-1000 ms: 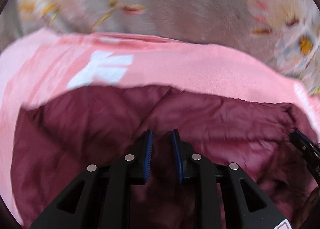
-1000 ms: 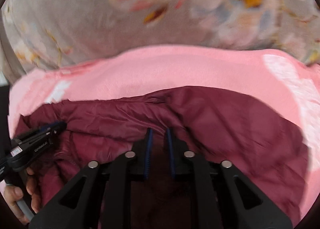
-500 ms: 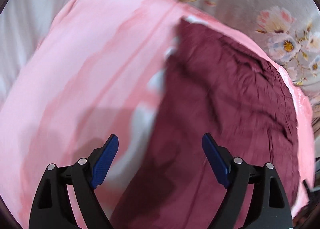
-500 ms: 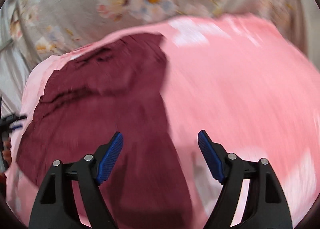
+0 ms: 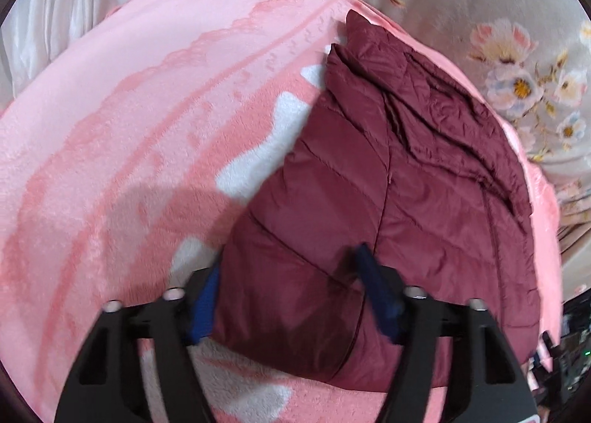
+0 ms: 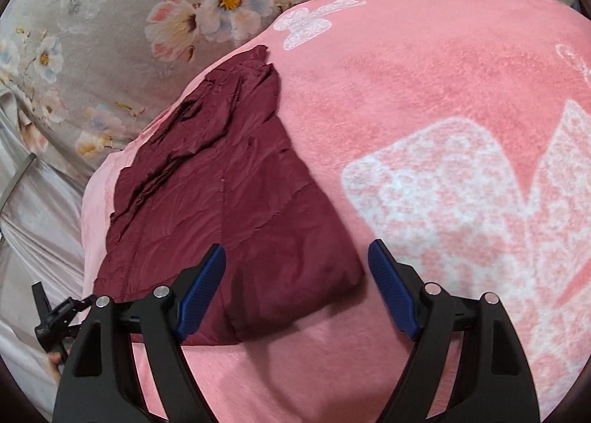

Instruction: Fold large clothes

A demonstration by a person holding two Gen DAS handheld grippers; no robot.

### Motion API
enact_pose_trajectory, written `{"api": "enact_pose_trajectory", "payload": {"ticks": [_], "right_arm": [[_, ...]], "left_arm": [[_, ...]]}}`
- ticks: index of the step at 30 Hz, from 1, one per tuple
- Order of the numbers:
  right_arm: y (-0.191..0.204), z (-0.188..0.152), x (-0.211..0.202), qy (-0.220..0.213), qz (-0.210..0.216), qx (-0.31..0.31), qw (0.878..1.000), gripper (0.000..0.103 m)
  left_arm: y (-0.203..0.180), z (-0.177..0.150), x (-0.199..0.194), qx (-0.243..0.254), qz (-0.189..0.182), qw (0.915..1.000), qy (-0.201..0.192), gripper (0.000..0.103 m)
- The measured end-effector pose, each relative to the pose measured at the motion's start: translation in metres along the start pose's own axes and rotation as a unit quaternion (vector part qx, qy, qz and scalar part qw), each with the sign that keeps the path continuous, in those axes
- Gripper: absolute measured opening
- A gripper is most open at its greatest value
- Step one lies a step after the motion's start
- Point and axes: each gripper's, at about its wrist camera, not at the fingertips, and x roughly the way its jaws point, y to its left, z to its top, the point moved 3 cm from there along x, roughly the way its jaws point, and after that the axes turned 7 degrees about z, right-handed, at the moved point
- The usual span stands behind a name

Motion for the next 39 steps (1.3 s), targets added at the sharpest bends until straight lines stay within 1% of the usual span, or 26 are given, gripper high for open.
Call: {"api": "enact_pose_trajectory", "payload": {"ticks": [1,2,3,4,6,8,12,15,19,22,24,26,27,29,31,33,34,36,37,39], "right_arm": [[0.001,0.000,0.003,0.005,-0.004,-0.003,1.000,0.062],[0.001,0.001,0.004,0.005,-0.009,-0.006,1.000,0.053],[0.003,0.001,0.006,0.006,-0.010,-0.010,1.000,0.032],[0.003,0.000,0.007,0.011,-0.004,-0.009,1.000,0.023],[0.004,0.000,0.002,0.002,0.011,0.004,1.000,0.010],[0.008,-0.001,-0.007,-0.008,0.015,-0.003,1.000,0.006],[0.026,-0.006,-0.036,-0.035,0.021,-0.030,0.999,0.005],[0.036,-0.012,-0.071,-0.063,0.030,-0.045,0.997,0.004],[0.047,-0.028,-0.130,-0.098,0.036,-0.069,0.992,0.004],[0.058,-0.040,-0.182,-0.135,0.036,-0.094,0.986,0.004],[0.069,-0.042,-0.211,-0.161,0.035,-0.107,0.980,0.004],[0.081,-0.038,-0.235,-0.190,0.038,-0.116,0.974,0.004],[0.090,-0.033,-0.249,-0.211,0.043,-0.120,0.969,0.004],[0.100,-0.022,-0.261,-0.239,0.052,-0.122,0.962,0.004],[0.111,-0.005,-0.261,-0.258,0.062,-0.130,0.955,0.004],[0.121,0.017,-0.246,-0.267,0.062,-0.145,0.951,0.004],[0.124,0.025,-0.235,-0.269,0.056,-0.150,0.950,0.004],[0.129,0.049,-0.198,-0.260,0.049,-0.147,0.953,0.004],[0.128,0.060,-0.179,-0.251,0.048,-0.140,0.957,0.004],[0.127,0.074,-0.145,-0.238,0.038,-0.134,0.961,0.004]], "left_arm": [[-0.001,-0.002,-0.002,0.002,0.002,1.0000,-0.002,0.043],[-0.002,-0.002,-0.003,0.001,0.002,1.0000,-0.003,0.037],[-0.002,-0.001,-0.004,0.002,0.004,1.0000,-0.004,0.024],[-0.002,-0.001,-0.007,0.001,0.007,0.9999,-0.007,0.013],[0.000,0.000,-0.015,-0.005,-0.005,0.9999,-0.010,0.006],[0.001,-0.001,-0.025,-0.007,-0.013,0.9997,-0.018,0.005],[0.003,-0.008,-0.055,-0.013,-0.037,0.9986,-0.036,0.003],[0.008,-0.017,-0.086,-0.013,-0.062,0.9969,-0.046,0.003],[0.019,-0.041,-0.142,-0.003,-0.088,0.9940,-0.064,0.003],[0.029,-0.058,-0.188,-0.001,-0.111,0.9910,-0.074,0.003],[0.031,-0.066,-0.219,0.004,-0.122,0.9885,-0.089,0.003],[0.026,-0.069,-0.255,0.019,-0.131,0.9836,-0.123,0.003],[0.024,-0.068,-0.265,0.022,-0.133,0.9818,-0.134,0.003],[0.016,-0.059,-0.289,0.027,-0.143,0.9752,-0.167,0.003],[0.005,-0.044,-0.300,0.031,-0.142,0.9695,-0.197,0.003],[-0.004,-0.024,-0.295,0.029,-0.135,0.9679,-0.210,0.003],[-0.012,-0.009,-0.286,0.028,-0.131,0.9682,-0.211,0.004],[-0.022,0.016,-0.264,0.023,-0.116,0.9718,-0.204,0.004],[-0.031,0.034,-0.243,0.020,-0.097,0.9758,-0.195,0.004],[-0.039,0.054,-0.213,0.019,-0.070,0.9805,-0.183,0.004]]}}
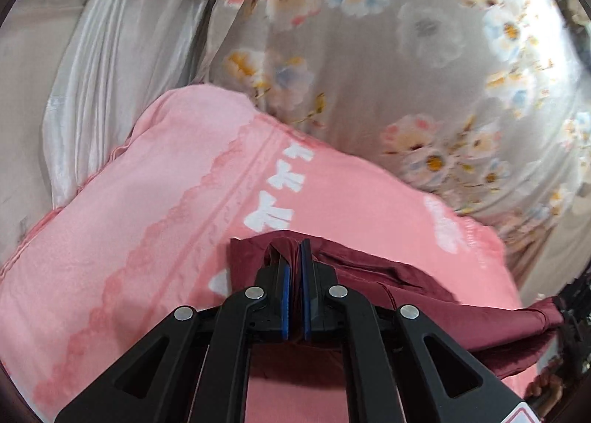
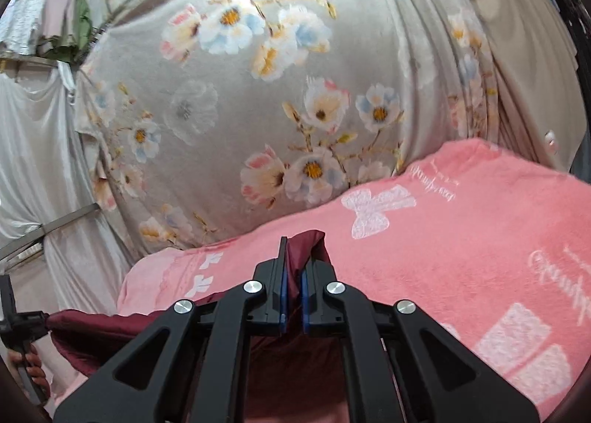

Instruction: Fold large clothes

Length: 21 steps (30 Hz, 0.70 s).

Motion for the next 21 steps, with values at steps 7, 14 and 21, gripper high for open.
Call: {"api": "enact_pose_trajectory", "payload": {"ticks": [7,14,21], "right_arm": [[-0.019,-0.029,0.113,0.069,-0.045,-0.004,0.997,0.004],[-0.042,-0.060,0.174,0.114,-0.085,0.005,0.990,0.004],[-0.060,-0.079,0.204,0.141,-0.109,0.010,0.984,0.004]], "left_arm": [[-0.007,0.000,0.130,0.021,0.093,0.9935,0.063,0.004],[-0.011,-0.017,0.203,0.047,0.143,0.9831,0.104,0.006],[-0.012,-0.021,0.232,0.046,0.152,0.9801,0.120,0.012]]}}
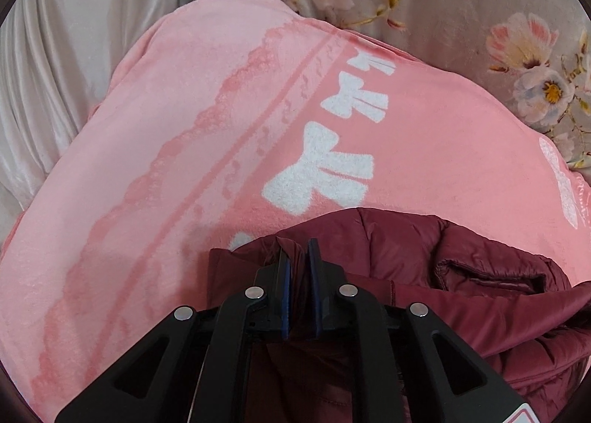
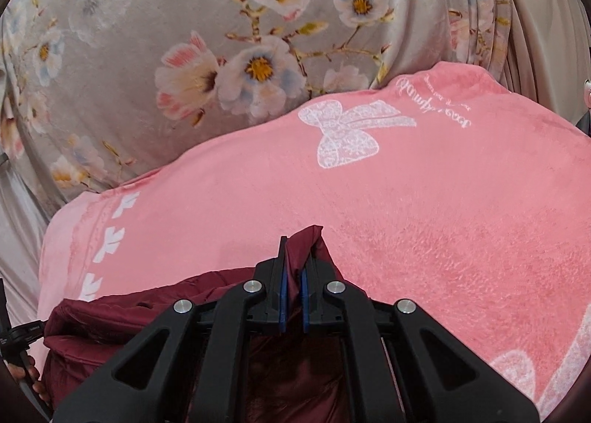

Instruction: Fold large clothes

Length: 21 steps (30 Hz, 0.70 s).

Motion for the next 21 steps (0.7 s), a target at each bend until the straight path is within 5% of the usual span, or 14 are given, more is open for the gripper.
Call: {"api": "enact_pose_trajectory", "payload": {"ticks": [10,14,15,16,17,19,21], "right_arm": [[-0.020,-0.014,0.018,0.015,0.017,0.032,0.999,0.015],[-0.022,0.001,-0.020,-0.046,0.039,0.045,0.997,0.059],[-0.023,0.005,-0.031,-0.061,0.043,0.044,0.996,0.062],[-0.023,0.008,-0.037,-0.065,0.043,0.043,0.996,0.062],[-0.023,0.010,-0.040,-0.063,0.043,0.041,0.996,0.062],[-0.022,0.012,-0.037,-0.044,0.042,0.033,0.998,0.062],[-0.020,0.011,-0.025,-0.021,0.029,0.024,0.999,0.062]], "left_arm": [[-0.003,-0.002,0.017,-0.010,-0.033,0.9994,-0.003,0.017],[0.012,0.001,-0.010,-0.031,-0.056,0.9975,-0.031,0.024],[0.015,0.003,-0.016,-0.033,-0.060,0.9968,-0.040,0.040],[0.022,0.006,-0.029,-0.039,-0.043,0.9964,-0.062,0.072],[0.028,0.008,-0.038,-0.047,-0.024,0.9951,-0.084,0.085],[0.038,0.014,-0.053,-0.058,-0.012,0.9908,-0.121,0.087],[0.040,0.021,-0.053,-0.056,-0.015,0.9924,-0.109,0.087]]}}
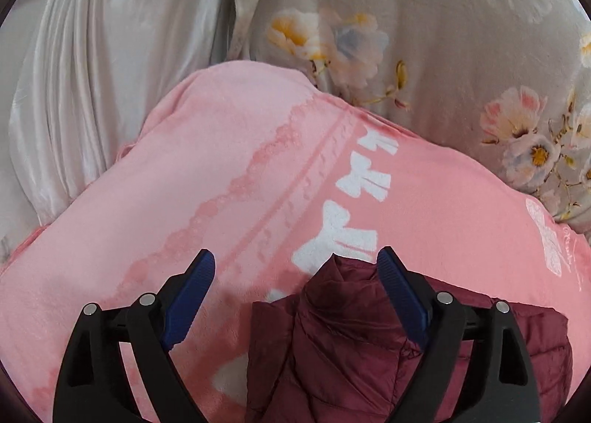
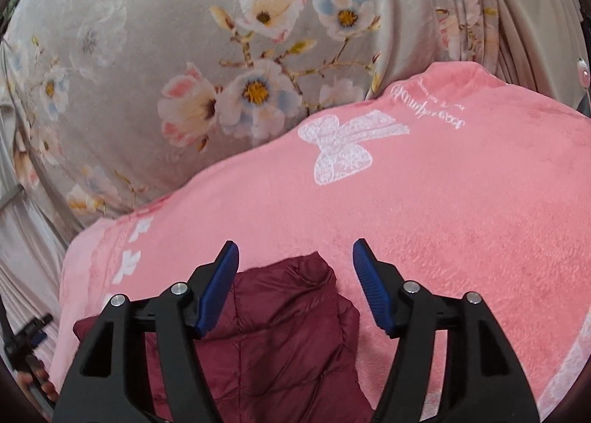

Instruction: Fold large clothes

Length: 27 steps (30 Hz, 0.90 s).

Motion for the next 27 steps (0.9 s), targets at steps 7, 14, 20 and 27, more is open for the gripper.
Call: {"api": "enact_pose_trajectory", "payload": {"ticks": [7,14,20,27], "right_arm": [[-0.007,-0.024,0.076,0.136,-0.019,0.027,0.990,0.062],[0.012,-0.019,0.079,0.120,-0.058,-0.043,0.990,0.005],[-0.001,-0.031,0.097,0.133,-0.097,-0.051,0.985,0.004],[-0.012,-0.042,0.106,0.142,-0.094,-0.037,0.985,0.004]], "left_arm": [[-0.032,-0.022,0.076,0.014,-0.078,0.9795,0.185,0.070],[-0.046,-0.029,0.087,0.037,-0.037,0.9869,0.152,0.026],[-0.059,-0.037,0.103,0.090,0.020,0.9879,0.125,0.020],[-0.063,-0.044,0.106,0.106,0.048,0.9884,0.098,0.021]]}}
